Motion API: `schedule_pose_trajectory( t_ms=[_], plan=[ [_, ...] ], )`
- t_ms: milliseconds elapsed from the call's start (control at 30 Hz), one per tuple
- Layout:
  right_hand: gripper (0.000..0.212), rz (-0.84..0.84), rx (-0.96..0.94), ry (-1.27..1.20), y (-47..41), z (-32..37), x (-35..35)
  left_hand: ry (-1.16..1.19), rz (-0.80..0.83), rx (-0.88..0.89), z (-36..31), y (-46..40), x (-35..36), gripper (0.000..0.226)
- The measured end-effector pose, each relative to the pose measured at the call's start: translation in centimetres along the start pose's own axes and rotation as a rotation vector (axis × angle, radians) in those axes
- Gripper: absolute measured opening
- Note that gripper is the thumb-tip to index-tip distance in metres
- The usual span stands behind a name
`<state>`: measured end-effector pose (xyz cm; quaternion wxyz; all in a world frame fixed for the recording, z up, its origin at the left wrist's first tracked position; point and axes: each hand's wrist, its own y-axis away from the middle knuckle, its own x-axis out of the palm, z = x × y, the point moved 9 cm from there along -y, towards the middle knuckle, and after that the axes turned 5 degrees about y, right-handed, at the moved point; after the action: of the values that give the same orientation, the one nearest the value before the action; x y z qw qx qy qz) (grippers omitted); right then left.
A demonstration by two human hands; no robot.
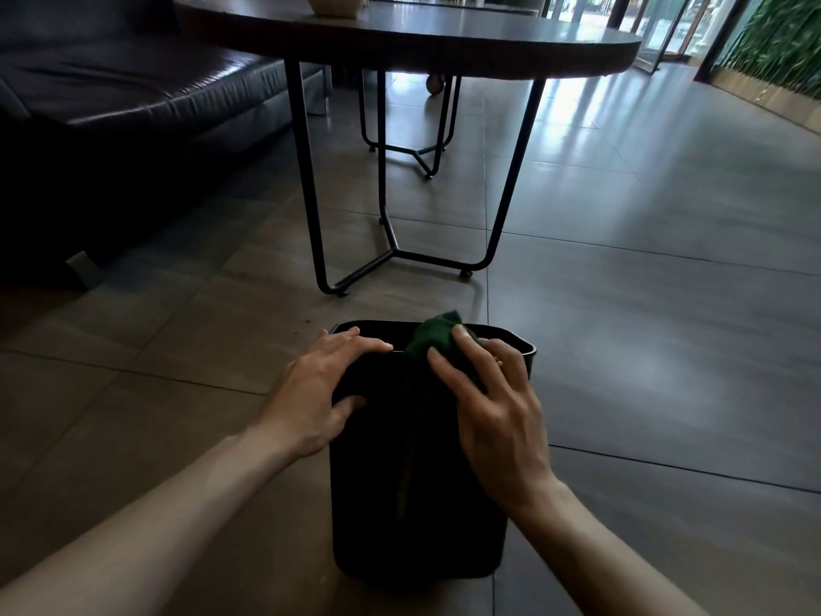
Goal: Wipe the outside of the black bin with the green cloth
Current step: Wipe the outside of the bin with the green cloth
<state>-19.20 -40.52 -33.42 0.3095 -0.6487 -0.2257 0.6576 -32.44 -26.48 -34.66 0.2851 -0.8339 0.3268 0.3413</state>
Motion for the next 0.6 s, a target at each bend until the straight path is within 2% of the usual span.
schedule_pose_trajectory(
  t_ms=[100, 233, 300, 367, 500, 533, 600],
  plan=[
    [0.039, 0.035, -0.034, 0.010, 2.3, 2.3, 1.6, 0.000, -0.006, 0.003, 0.0, 0.0, -0.1, 0.072],
    [0.030, 0.232, -0.458, 0.029, 10.1, 8.3, 5.0, 0.000, -0.011, 0.006, 0.0, 0.0, 0.0, 0.071],
    [0.024, 0.324, -0.534, 0.047, 11.9, 9.2, 5.5, -0.001, -0.011, 0.000, 0.1, 0.0, 0.0, 0.071],
    [0.019, 0.309, -0.399, -0.017, 10.6, 8.1, 4.5, -0.004, 0.000, 0.001, 0.2, 0.0, 0.1, 0.070],
    [0.033, 0.031, 0.373, -0.570, 4.8, 0.4, 0.3, -0.005, 0.000, 0.002, 0.2, -0.2, 0.1, 0.071],
    [0.035, -0.041, 0.501, -0.635, 3.8, -1.1, -0.2, -0.006, -0.001, 0.003, 0.2, -0.2, 0.1, 0.071],
    [0.040, -0.126, 0.606, -0.685, 2.3, -2.5, -0.9, -0.004, -0.008, 0.004, 0.2, -0.2, 0.0, 0.070]
  ],
)
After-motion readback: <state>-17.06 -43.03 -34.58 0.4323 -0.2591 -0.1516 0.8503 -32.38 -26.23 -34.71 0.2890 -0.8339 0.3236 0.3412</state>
